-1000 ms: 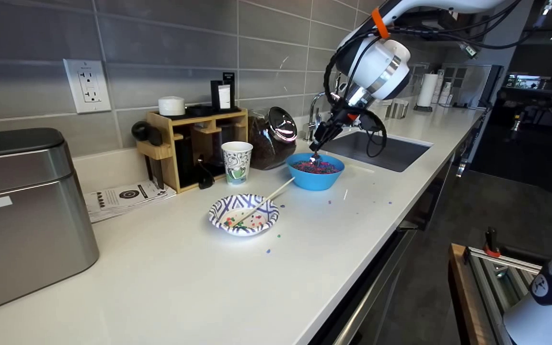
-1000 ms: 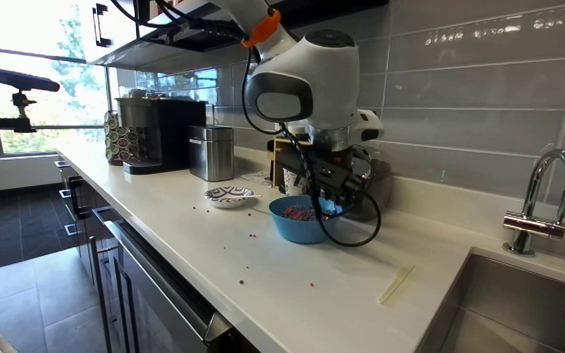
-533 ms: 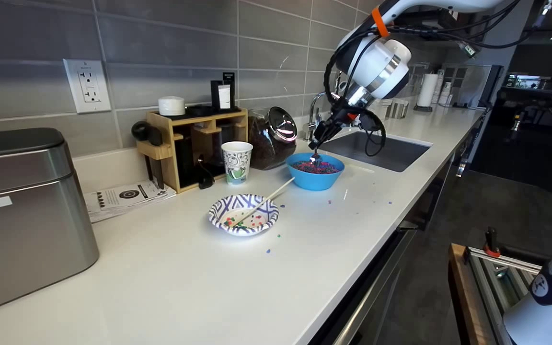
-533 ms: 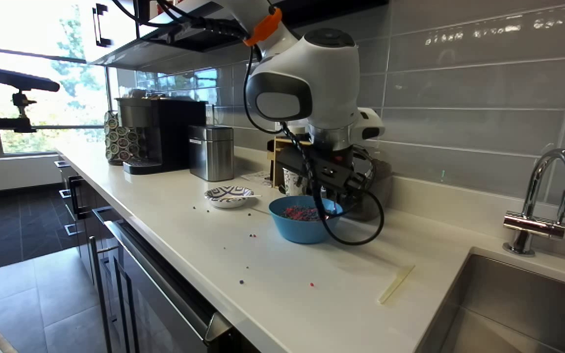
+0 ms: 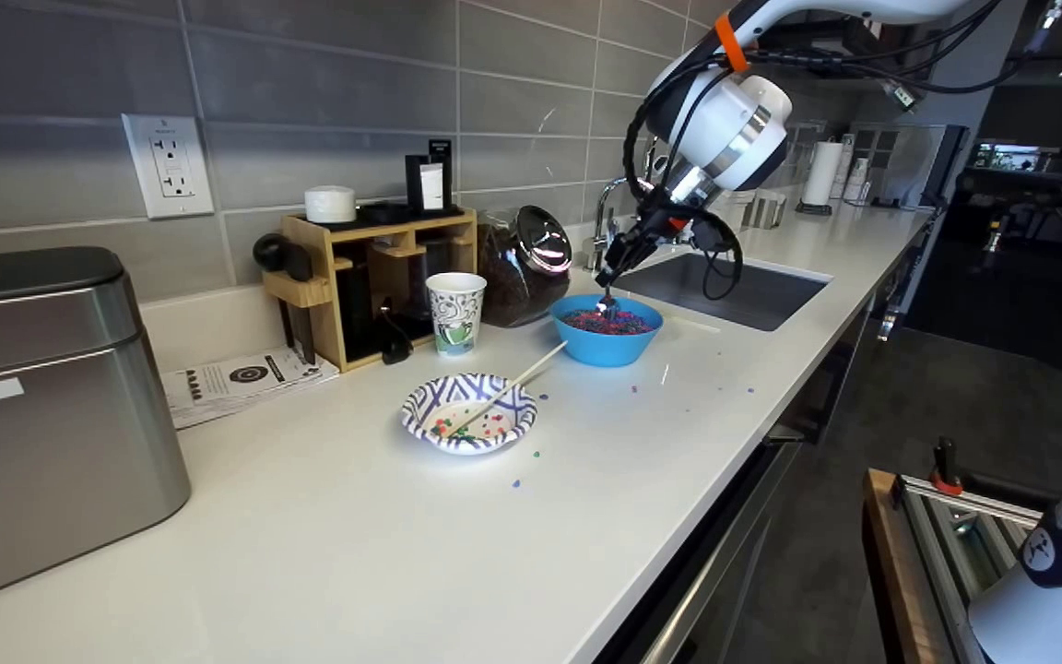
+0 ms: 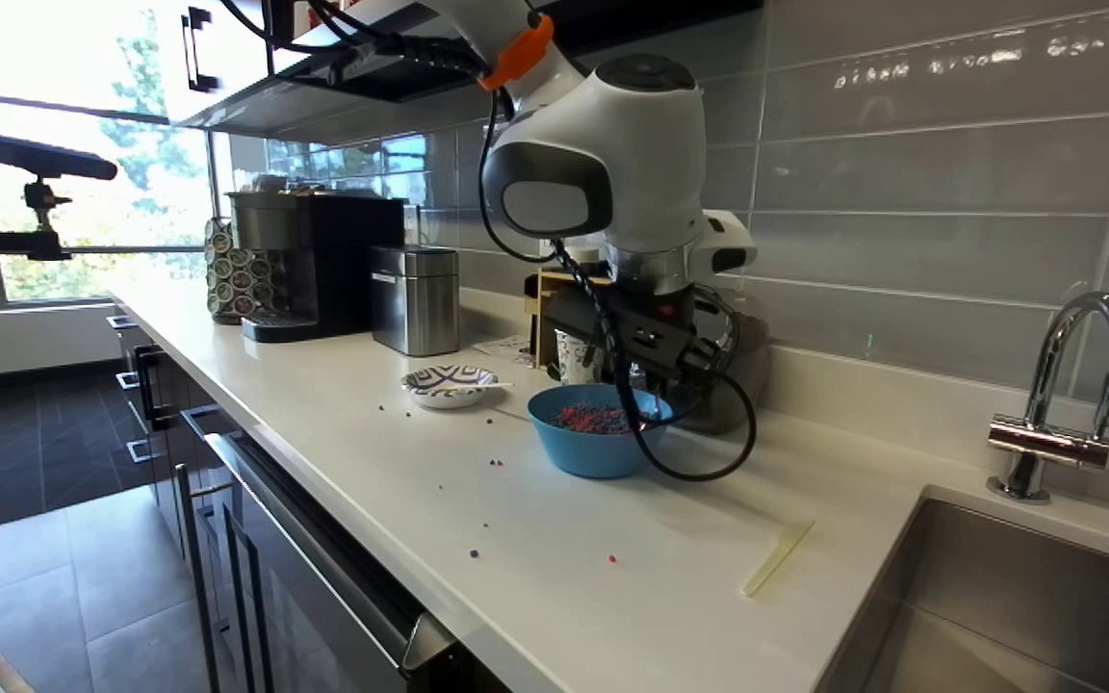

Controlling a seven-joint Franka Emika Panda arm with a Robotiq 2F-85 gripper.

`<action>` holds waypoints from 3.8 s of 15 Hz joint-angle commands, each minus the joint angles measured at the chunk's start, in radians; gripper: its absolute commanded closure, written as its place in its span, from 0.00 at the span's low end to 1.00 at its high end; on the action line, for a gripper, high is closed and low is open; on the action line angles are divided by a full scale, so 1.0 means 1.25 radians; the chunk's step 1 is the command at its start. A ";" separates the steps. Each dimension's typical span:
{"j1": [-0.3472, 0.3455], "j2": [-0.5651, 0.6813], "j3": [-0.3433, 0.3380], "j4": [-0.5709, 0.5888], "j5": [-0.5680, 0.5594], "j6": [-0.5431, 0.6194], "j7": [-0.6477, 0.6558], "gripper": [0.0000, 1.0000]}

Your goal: Scoop up the contents of the blue bowl and put them into the white bowl

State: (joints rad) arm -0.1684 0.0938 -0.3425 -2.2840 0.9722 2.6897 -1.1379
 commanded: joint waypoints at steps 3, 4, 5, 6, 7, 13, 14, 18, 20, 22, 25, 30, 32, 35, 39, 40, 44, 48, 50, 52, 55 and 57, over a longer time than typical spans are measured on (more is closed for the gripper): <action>0.005 -0.009 0.003 -0.018 0.010 0.040 0.003 1.00; 0.005 -0.009 0.004 -0.018 0.011 0.041 0.003 1.00; 0.005 -0.009 0.004 -0.018 0.011 0.042 0.002 1.00; 0.005 -0.009 0.004 -0.018 0.010 0.041 0.003 1.00; 0.005 -0.010 0.003 -0.019 0.010 0.039 0.002 1.00; 0.006 -0.031 0.004 -0.032 0.006 0.033 0.006 1.00; 0.007 -0.036 0.004 -0.036 0.005 0.035 0.007 1.00; 0.010 -0.071 0.007 -0.061 0.003 0.043 0.008 1.00; 0.010 -0.088 0.007 -0.072 0.003 0.043 0.009 1.00; 0.009 -0.108 0.007 -0.085 0.001 0.041 0.011 1.00; 0.006 -0.135 0.006 -0.098 0.013 0.031 0.001 1.00; 0.006 -0.175 0.002 -0.107 0.060 0.033 -0.024 1.00; 0.005 -0.176 -0.002 -0.105 0.089 0.035 -0.034 1.00; 0.008 -0.171 -0.003 -0.104 0.140 0.064 -0.079 1.00; 0.010 -0.153 0.001 -0.105 0.180 0.098 -0.129 1.00; 0.011 -0.150 0.002 -0.106 0.187 0.101 -0.138 1.00; 0.011 -0.130 0.006 -0.108 0.200 0.107 -0.153 1.00; 0.010 -0.103 0.009 -0.101 0.205 0.104 -0.154 1.00; 0.010 -0.093 0.010 -0.101 0.203 0.101 -0.152 1.00; 0.010 -0.084 0.012 -0.099 0.200 0.092 -0.145 1.00; 0.007 -0.073 0.013 -0.095 0.194 0.067 -0.126 1.00; 0.004 -0.070 0.010 -0.096 0.176 0.032 -0.092 1.00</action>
State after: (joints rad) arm -0.1613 -0.0157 -0.3274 -2.4131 1.1941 2.7848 -1.2947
